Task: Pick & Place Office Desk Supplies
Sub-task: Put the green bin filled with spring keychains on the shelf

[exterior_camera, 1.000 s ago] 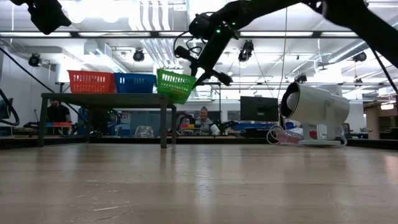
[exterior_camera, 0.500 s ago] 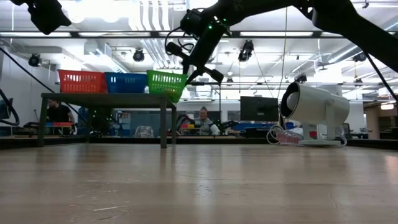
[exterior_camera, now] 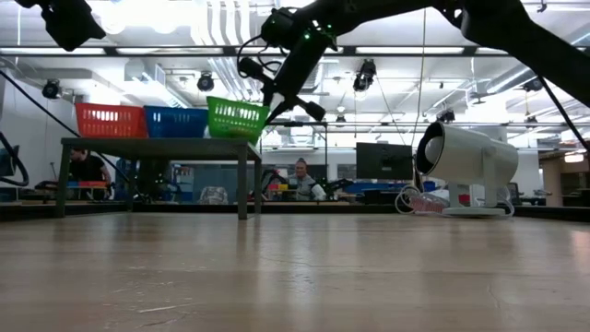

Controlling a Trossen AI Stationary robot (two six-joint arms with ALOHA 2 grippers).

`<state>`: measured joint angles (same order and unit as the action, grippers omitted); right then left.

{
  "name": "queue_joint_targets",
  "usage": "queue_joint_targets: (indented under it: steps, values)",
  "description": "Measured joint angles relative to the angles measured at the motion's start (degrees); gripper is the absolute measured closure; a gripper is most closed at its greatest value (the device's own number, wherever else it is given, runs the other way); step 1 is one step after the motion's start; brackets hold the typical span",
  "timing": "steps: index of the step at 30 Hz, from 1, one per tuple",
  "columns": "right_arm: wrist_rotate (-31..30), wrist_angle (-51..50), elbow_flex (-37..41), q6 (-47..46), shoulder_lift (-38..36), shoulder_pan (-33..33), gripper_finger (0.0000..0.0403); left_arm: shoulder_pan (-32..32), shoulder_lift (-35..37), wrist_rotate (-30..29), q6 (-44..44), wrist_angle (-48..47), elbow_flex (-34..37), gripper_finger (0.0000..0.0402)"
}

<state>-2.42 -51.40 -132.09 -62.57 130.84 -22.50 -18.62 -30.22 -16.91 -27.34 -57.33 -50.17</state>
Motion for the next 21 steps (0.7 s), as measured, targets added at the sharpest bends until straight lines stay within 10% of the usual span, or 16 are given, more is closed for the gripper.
queue_joint_targets:
  steps: [21]
  values:
    - [-0.7, 0.8, 0.1, 2.8, 0.2, -0.1, 0.039, 0.0, 0.0, 0.0, 0.0, 0.0, 0.0, 0.0201]
